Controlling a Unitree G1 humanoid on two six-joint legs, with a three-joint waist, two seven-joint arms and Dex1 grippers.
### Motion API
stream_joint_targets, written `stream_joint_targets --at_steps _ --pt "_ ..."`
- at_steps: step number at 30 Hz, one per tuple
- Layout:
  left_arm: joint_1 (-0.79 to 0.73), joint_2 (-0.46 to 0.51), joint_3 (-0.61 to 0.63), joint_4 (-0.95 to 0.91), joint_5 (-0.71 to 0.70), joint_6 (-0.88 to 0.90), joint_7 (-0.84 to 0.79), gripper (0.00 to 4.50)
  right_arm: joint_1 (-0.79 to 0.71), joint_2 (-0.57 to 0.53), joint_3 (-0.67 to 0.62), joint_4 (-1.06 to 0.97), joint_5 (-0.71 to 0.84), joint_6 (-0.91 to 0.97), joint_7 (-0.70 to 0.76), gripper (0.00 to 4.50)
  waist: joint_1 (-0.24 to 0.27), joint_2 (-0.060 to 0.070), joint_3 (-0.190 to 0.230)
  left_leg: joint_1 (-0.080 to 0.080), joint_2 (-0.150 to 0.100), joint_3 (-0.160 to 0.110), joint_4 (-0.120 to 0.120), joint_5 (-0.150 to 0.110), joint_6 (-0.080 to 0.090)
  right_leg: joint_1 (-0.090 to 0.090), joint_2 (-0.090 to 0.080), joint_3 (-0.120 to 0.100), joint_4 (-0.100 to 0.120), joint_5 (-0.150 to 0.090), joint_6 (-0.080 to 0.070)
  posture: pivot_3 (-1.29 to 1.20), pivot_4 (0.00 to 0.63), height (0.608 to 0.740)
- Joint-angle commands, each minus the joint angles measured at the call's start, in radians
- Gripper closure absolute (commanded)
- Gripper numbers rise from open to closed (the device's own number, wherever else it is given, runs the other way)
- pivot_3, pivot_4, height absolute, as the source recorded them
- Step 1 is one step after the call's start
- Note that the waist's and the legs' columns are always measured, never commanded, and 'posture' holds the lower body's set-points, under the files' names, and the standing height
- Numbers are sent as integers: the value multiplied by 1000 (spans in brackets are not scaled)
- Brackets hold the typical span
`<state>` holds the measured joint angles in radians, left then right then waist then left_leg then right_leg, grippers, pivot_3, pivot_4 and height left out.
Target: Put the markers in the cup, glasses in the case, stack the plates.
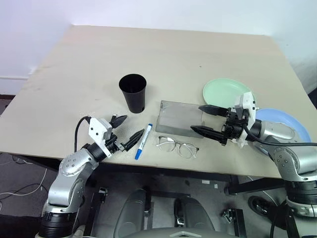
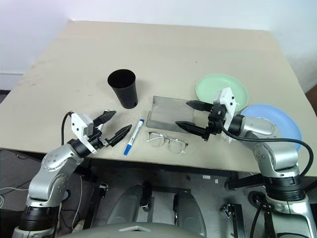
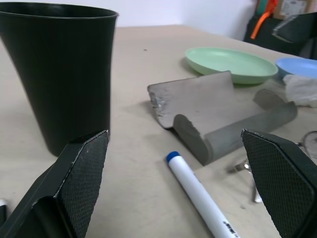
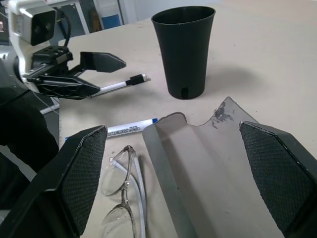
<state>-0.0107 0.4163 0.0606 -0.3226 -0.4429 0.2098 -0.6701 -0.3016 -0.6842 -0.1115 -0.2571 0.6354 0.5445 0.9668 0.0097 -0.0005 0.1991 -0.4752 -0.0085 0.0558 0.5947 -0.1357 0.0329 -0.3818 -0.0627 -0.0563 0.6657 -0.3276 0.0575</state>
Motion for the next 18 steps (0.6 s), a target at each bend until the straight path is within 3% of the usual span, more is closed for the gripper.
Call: stream_joint_targets --at_steps 1,18 --pt "-9 3 -1 -46 -5 -4 0 27 -9 3 -13 -11 0 -31 8 0 0 0 0 0 0 0 0 0 0 0 0 0 0 0 0 0 150 727" --pt "-8 12 -27 -59 -18 22 -22 27 7 16 -36 -23 3 -24 -8 0 1 0 0 0 0 0 0 0 0 0 0 0 0 0 0 0 150 727"
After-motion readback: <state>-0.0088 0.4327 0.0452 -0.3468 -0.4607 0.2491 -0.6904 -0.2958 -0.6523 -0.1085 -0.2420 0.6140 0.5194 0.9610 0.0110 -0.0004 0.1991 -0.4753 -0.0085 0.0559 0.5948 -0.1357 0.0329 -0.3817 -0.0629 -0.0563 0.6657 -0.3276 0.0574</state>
